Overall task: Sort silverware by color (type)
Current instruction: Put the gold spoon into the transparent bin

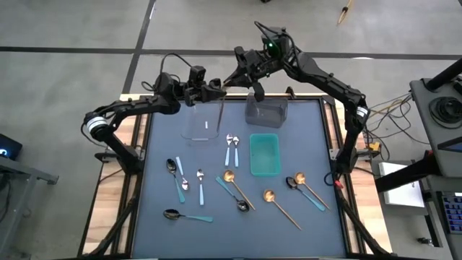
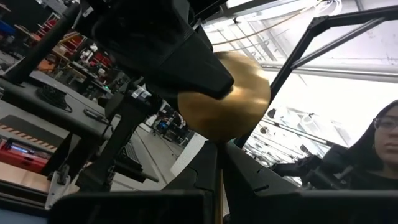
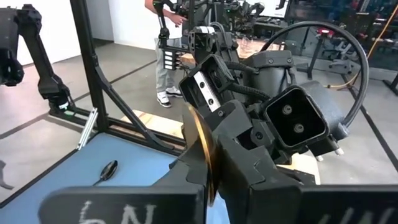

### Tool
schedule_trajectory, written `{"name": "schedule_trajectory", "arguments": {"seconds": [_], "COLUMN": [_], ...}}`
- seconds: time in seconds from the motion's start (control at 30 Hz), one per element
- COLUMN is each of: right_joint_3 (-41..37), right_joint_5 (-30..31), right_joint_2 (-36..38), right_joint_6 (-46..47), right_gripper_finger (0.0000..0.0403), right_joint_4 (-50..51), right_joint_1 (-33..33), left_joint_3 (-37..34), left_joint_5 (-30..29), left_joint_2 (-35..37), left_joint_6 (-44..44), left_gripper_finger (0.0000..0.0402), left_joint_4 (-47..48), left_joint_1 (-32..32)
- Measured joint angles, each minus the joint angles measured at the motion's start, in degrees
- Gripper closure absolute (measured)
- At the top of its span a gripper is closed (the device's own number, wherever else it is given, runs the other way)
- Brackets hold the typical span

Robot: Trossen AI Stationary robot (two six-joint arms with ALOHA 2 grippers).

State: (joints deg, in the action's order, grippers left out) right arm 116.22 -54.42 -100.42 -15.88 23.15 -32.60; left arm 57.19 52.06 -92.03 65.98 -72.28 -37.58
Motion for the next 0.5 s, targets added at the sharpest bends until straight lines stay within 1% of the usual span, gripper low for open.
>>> {"name": "schedule_trajectory", "arguments": {"seconds": [0.1, 0.17, 0.37, 0.43, 0.5], "right_joint_3": [0.0, 0.0, 0.0, 0.0, 0.0], "right_joint_5": [0.0, 0.0, -0.5, 0.0, 2.6], "right_joint_2": [0.0, 0.0, 0.0, 0.0, 0.0], "right_joint_6": [0.6, 1.5, 4.9, 6.2, 7.7], "right_gripper_finger": [0.0391, 0.0392, 0.0393, 0.0393, 0.0393], "right_joint_4": [0.0, 0.1, 0.5, 0.6, 0.6], "right_joint_1": [-0.1, -0.1, -0.7, -0.8, -0.9], "left_joint_3": [0.0, 0.0, 0.0, 0.0, 0.0], "left_joint_5": [-0.1, 0.0, -0.8, 1.2, 5.0], "left_joint_2": [0.0, 0.0, 0.1, 0.1, 0.2], "left_joint_6": [1.6, 3.2, 3.6, 3.8, 4.8], "left_gripper_finger": [0.0399, 0.0389, 0.0334, 0.0316, 0.0302], "left_joint_4": [0.0, -0.1, -0.2, -0.2, -0.2], "left_joint_1": [0.0, -0.2, -2.5, -4.0, -6.1]}}
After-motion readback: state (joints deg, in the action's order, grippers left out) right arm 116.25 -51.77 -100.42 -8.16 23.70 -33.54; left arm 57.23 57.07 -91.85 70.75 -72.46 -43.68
